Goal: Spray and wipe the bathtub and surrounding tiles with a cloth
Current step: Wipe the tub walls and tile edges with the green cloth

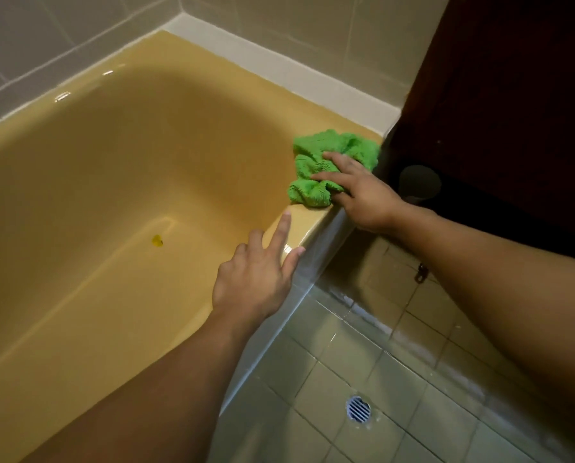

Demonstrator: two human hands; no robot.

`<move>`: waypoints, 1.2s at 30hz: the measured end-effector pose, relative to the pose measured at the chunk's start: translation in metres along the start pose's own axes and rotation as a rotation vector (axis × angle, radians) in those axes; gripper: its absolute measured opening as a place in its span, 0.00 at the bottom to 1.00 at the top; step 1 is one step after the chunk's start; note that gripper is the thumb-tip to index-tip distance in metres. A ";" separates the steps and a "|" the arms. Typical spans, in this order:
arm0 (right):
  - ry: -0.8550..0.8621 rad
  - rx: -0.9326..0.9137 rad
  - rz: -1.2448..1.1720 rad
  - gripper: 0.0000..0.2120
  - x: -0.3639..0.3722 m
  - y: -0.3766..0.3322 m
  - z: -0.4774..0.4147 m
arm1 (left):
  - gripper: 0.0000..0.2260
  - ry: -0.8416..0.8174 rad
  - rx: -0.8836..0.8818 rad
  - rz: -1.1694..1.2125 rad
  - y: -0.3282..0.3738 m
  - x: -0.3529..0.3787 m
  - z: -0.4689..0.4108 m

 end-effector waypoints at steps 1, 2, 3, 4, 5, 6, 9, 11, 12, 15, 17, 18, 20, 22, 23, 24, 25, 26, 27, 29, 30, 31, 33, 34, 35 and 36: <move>0.008 0.020 0.003 0.24 -0.006 0.008 0.000 | 0.29 -0.007 0.010 0.002 0.003 -0.002 -0.006; 0.010 0.038 0.015 0.24 -0.010 0.014 -0.001 | 0.29 -0.011 0.016 0.006 0.006 -0.004 -0.010; 0.010 0.055 0.029 0.24 -0.014 0.019 -0.001 | 0.28 -0.015 0.018 0.007 0.008 -0.005 -0.014; 0.011 0.072 0.037 0.23 -0.020 0.025 -0.003 | 0.28 -0.015 0.020 0.005 0.012 -0.007 -0.020; 0.014 0.088 0.042 0.23 -0.024 0.029 -0.004 | 0.28 -0.017 0.020 0.002 0.014 -0.008 -0.023; 0.018 0.106 0.039 0.23 -0.029 0.034 -0.007 | 0.28 -0.018 0.025 0.000 0.018 -0.010 -0.028; 0.009 0.153 0.024 0.22 -0.042 0.044 -0.014 | 0.28 -0.022 0.042 0.001 0.024 -0.013 -0.037; 0.021 0.164 0.030 0.21 -0.050 0.047 -0.018 | 0.29 -0.027 0.041 0.016 0.027 -0.016 -0.044; 0.035 0.167 0.037 0.21 -0.053 0.047 -0.020 | 0.29 -0.032 0.038 0.022 0.029 -0.017 -0.049; 0.092 0.175 0.068 0.20 -0.057 0.047 -0.026 | 0.29 -0.048 0.024 0.016 0.035 -0.020 -0.064; 0.130 0.174 0.096 0.21 -0.055 0.048 -0.028 | 0.29 -0.055 0.015 0.004 0.039 -0.021 -0.072; 0.149 0.175 0.103 0.21 -0.054 0.047 -0.028 | 0.29 -0.052 0.009 0.000 0.041 -0.021 -0.074; 0.190 0.185 0.093 0.21 -0.051 0.048 -0.025 | 0.30 -0.018 0.002 -0.019 0.043 -0.021 -0.075; 0.228 0.195 0.076 0.21 -0.049 0.046 -0.021 | 0.29 0.026 0.006 -0.032 0.045 -0.022 -0.076; 0.240 0.197 0.066 0.21 -0.047 0.043 -0.018 | 0.29 0.038 0.007 -0.027 0.044 -0.021 -0.075; 0.247 0.198 0.046 0.21 -0.045 0.042 -0.014 | 0.29 0.049 0.011 -0.022 0.045 -0.021 -0.076; 0.247 0.198 0.028 0.21 -0.042 0.039 -0.010 | 0.28 0.053 0.014 -0.017 0.044 -0.020 -0.077; 0.244 0.197 0.012 0.20 -0.042 0.038 -0.005 | 0.28 0.062 0.016 -0.013 0.046 -0.021 -0.078; 0.233 0.195 -0.004 0.20 -0.039 0.037 -0.001 | 0.27 0.064 0.018 -0.012 0.046 -0.021 -0.078; 0.213 0.204 -0.064 0.20 -0.035 0.037 0.009 | 0.26 0.065 0.011 -0.012 0.048 -0.022 -0.081; 0.200 0.214 -0.098 0.20 -0.034 0.037 0.014 | 0.26 0.063 0.007 -0.002 0.048 -0.022 -0.081; 0.194 0.221 -0.123 0.20 -0.034 0.036 0.020 | 0.26 0.064 0.001 0.014 0.049 -0.023 -0.081; 0.202 0.234 -0.165 0.18 -0.036 0.032 0.031 | 0.26 0.071 -0.006 0.030 0.050 -0.024 -0.084; 0.213 0.234 -0.193 0.17 -0.037 0.026 0.040 | 0.26 0.072 -0.014 0.027 0.051 -0.025 -0.083; 0.228 0.231 -0.217 0.17 -0.039 0.021 0.048 | 0.26 0.057 -0.017 0.019 0.051 -0.022 -0.084; 0.246 0.237 -0.244 0.16 -0.040 0.014 0.059 | 0.26 0.052 -0.019 0.016 0.051 -0.020 -0.081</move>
Point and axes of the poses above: each hand's wrist, its own z-axis away from the middle knuckle, its own x-axis out of the palm, y = z × x, the point moved 6 cm from there along -z, towards the middle knuckle, and after that the axes turned 12 degrees about -y, right-handed, at the moved point
